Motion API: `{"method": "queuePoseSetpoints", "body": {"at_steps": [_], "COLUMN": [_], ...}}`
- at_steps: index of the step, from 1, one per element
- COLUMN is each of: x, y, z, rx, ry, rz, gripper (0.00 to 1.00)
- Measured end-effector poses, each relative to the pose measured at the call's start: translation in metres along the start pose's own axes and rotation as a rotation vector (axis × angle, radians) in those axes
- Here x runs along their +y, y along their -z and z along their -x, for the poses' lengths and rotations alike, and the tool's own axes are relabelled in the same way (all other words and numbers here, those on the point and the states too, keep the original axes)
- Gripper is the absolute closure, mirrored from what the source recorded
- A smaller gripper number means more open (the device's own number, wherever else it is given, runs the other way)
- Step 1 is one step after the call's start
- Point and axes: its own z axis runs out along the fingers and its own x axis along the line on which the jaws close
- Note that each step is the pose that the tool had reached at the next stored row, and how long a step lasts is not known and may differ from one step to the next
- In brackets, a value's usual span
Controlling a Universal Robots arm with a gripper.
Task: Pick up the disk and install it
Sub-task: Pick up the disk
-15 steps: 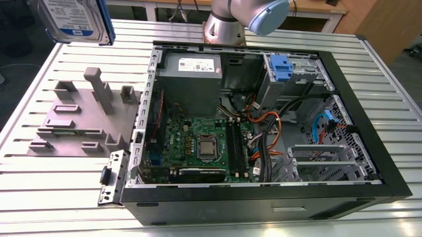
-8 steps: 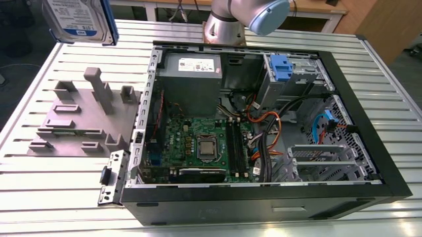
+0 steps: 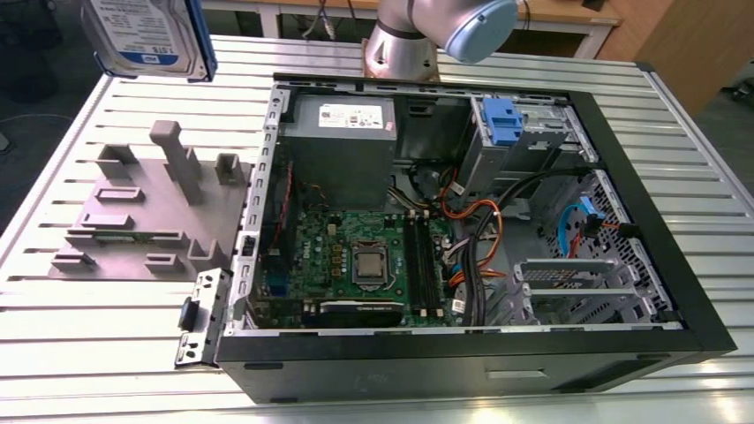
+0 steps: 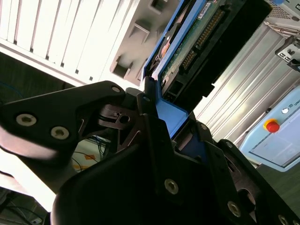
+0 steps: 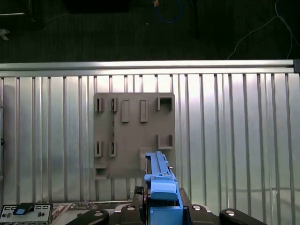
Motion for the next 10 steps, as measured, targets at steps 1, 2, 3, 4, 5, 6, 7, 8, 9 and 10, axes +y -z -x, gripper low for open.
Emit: {"method": "queuePoseSetpoints", "body": {"at_steps": [1, 2, 3, 4, 5, 6, 7, 8, 9, 10], "x": [-0.0007, -0.0015, -0.0023, -0.0032, -0.0041, -0.005, -0.0059, -0.0068, -0.0077, -0.0085], "y": [0.0, 0.0, 0.0001, 0.0001, 0.0001, 0.0001, 0.0001, 0.0002, 0.0002, 0.0002], "z": [0.0, 0.0001, 0.0001, 0.0001, 0.0002, 0.0002, 0.0002, 0.0003, 0.0003, 0.0003], "rx": [0.0, 0.0, 0.0, 0.0, 0.0, 0.0, 0.0, 0.0001, 0.0, 0.0], "ry": [0.0, 0.0, 0.0, 0.0, 0.0, 0.0, 0.0, 0.0, 0.0, 0.0], "rz": [0.0, 0.0, 0.0, 0.0, 0.0, 0.0, 0.0, 0.0, 0.0, 0.0], "gripper": [0.63, 0.63, 0.63, 0.63, 0.63, 0.63, 0.63, 0.63, 0.63, 0.63]}}
